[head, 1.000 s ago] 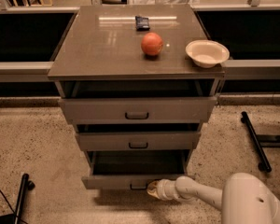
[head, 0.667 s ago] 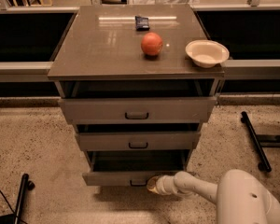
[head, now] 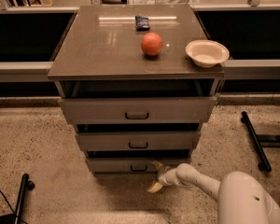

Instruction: Close bottom drawer

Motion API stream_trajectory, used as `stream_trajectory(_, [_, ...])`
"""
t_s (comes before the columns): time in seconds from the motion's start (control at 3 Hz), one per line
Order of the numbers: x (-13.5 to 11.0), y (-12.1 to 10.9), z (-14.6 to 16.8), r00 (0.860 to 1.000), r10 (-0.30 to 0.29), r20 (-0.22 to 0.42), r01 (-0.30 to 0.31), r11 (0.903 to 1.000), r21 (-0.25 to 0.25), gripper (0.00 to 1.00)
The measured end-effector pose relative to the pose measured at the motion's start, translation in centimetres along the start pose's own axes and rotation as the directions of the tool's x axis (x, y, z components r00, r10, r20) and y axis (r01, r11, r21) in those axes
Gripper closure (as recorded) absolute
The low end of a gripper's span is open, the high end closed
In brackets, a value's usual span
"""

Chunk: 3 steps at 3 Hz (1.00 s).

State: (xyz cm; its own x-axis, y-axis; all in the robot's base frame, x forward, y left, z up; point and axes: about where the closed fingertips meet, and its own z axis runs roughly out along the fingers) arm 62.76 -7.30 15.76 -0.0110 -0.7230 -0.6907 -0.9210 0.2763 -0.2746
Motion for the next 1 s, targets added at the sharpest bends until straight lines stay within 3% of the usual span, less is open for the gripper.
stream_trajectory(0.33, [0.2,0.6,-0.4,1.000,0.007,0.014,-0.007,1.0000,-0.002,0.00])
stream_trajectory(0.67, [0.4,3.1,-1.1,0.998,0.032,0.050,-0.029,0.9970,-0.072,0.00])
stream_trajectory(1.0, [0.3,6.0,-3.8,0.995,0.071,0.072,-0.063,0.9921,-0.108,0.00])
